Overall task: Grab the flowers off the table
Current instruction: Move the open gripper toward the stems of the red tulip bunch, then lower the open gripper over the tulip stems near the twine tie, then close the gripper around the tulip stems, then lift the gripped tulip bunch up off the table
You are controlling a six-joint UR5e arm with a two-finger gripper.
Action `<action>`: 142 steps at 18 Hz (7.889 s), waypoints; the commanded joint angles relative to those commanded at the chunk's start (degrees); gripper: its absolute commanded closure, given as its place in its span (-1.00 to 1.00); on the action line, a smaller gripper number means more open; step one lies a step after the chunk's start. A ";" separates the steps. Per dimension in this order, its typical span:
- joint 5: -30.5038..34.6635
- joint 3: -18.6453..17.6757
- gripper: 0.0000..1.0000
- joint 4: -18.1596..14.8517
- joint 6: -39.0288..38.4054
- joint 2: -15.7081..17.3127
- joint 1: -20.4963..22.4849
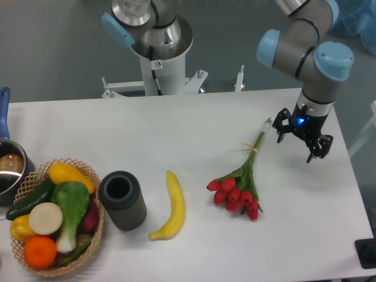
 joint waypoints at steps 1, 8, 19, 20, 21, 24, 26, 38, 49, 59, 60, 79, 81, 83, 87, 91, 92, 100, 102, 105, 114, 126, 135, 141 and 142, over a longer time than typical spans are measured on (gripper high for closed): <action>0.00 0.09 -1.00 0.00 0.00 -0.17 0.00; 0.00 -0.17 -1.00 0.00 -1.14 -0.62 -0.97; -6.24 -1.23 -1.00 0.35 -5.10 -1.76 -0.44; -6.15 -1.23 -1.00 0.35 -5.01 -1.67 -0.35; -6.15 -1.32 -1.00 0.35 -5.10 -1.67 -0.35; -6.42 -1.67 -1.00 0.26 -8.50 -1.58 -0.35; -7.11 -1.67 -1.00 0.26 -10.28 -1.67 -0.35; -9.14 -3.52 -1.00 0.35 -12.83 -3.16 -0.53; -9.32 -3.69 -1.00 -0.53 -18.54 -5.10 -2.64; -11.25 -4.57 -1.00 -4.57 -18.54 -4.57 -3.25; -11.51 -4.57 -1.00 -4.66 -18.54 -4.57 -3.43; -11.78 -4.04 -1.00 -5.45 -18.54 -6.59 -4.31; -11.87 -3.78 -1.00 -5.45 -18.54 -6.86 -4.31; -11.87 -3.69 -1.00 -5.36 -18.54 -6.94 -4.74; -11.95 -3.78 -1.00 -5.36 -18.46 -6.86 -4.83; -11.87 -3.87 -0.91 -5.19 -18.46 -7.03 -4.92; -11.87 -3.87 -0.86 -5.19 -18.37 -7.03 -4.92; -11.87 -4.22 -0.81 -5.01 -18.11 -7.21 -4.92; -11.87 -4.31 -0.59 -5.01 -18.11 -7.12 -4.92; -11.87 -4.31 -0.35 -5.01 -18.02 -6.94 -4.83; -12.66 -4.31 0.01 -5.45 -18.28 -6.68 -4.66; -13.45 -4.39 0.27 -6.24 -20.47 -6.24 -4.31; -18.44 -4.22 0.25 -7.03 -20.92 0.25 -3.43; -28.54 -3.87 0.24 -7.47 -21.09 8.43 -2.73; -30.48 -3.69 0.24 -7.47 -21.09 9.13 -2.72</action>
